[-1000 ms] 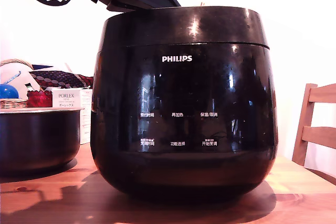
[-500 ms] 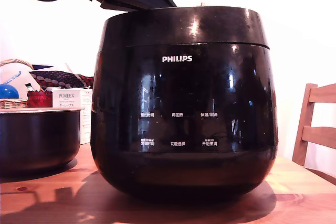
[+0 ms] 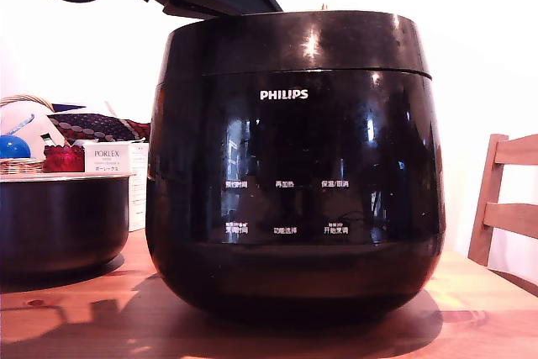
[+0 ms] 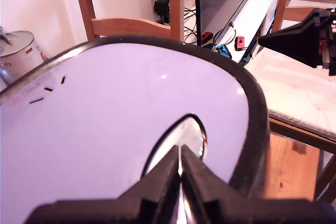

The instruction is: Open the rice cooker by pressing the large metal button on the top of its lid with medium force

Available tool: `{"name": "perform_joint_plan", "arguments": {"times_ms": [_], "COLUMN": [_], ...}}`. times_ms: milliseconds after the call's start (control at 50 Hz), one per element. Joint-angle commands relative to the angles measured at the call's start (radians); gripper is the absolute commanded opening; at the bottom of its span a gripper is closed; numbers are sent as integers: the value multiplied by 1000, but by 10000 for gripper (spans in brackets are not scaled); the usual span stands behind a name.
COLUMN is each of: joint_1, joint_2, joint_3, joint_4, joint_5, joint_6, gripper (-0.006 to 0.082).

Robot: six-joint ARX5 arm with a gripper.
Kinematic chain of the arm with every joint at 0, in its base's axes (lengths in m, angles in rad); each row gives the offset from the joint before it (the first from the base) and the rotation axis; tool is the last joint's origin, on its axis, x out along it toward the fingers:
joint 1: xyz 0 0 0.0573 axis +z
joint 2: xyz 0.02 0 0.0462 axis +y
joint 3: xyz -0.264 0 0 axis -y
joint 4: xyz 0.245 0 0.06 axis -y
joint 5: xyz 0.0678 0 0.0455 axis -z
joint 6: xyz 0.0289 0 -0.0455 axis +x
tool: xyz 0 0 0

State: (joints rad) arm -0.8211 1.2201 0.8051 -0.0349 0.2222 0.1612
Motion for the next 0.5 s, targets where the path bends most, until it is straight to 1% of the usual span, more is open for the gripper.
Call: {"name": "perform_joint_plan", "arguments": {"times_ms": [0, 200, 220, 260, 280, 360, 380, 480], "joint_1": [7, 8, 8, 8, 8, 8, 8, 8], "joint_2": [95, 74, 73, 65, 61, 55, 53, 47], "joint_3": [-97, -97, -97, -97, -96, -97, -97, -97], "joint_4": [-72, 59, 74, 104, 118, 179, 193, 263], "joint_5": [-14, 64, 69, 80, 85, 90, 92, 95], "joint_6": [3, -23, -42, -43, -69, -79, -100, -121], "gripper": [-21, -21, -21, -21, -21, -21, -21, -21]}}
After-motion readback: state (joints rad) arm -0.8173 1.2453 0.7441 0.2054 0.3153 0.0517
